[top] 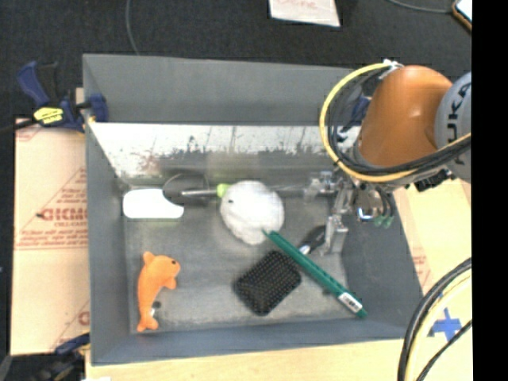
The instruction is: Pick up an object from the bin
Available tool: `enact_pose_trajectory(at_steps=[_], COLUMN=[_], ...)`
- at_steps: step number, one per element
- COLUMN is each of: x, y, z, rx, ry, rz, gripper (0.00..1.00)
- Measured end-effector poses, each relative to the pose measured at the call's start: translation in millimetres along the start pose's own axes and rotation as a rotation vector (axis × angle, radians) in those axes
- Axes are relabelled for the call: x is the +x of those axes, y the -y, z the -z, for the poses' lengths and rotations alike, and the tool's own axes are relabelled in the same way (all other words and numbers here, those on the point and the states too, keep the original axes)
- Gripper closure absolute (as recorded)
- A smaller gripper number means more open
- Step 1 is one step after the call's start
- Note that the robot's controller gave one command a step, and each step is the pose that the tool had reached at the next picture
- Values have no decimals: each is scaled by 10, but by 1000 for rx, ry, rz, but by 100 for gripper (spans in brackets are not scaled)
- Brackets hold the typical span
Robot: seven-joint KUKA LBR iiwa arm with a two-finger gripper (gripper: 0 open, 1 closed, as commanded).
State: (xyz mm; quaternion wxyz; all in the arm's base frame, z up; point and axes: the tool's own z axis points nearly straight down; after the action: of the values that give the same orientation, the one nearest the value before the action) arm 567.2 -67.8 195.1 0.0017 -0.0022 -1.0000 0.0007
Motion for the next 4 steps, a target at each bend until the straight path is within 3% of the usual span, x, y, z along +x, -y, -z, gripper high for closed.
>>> enact_pose_trajectory(at_steps=[1,2,3,4], x=[-17,415,201,715], y=[0,-385,-356,-1060], z=[40,-1153,-396,-972], rx=[1,4,8,-4], ry=[8,12,17,1], rz=[2,660,626,1111], gripper=[0,0,0,0])
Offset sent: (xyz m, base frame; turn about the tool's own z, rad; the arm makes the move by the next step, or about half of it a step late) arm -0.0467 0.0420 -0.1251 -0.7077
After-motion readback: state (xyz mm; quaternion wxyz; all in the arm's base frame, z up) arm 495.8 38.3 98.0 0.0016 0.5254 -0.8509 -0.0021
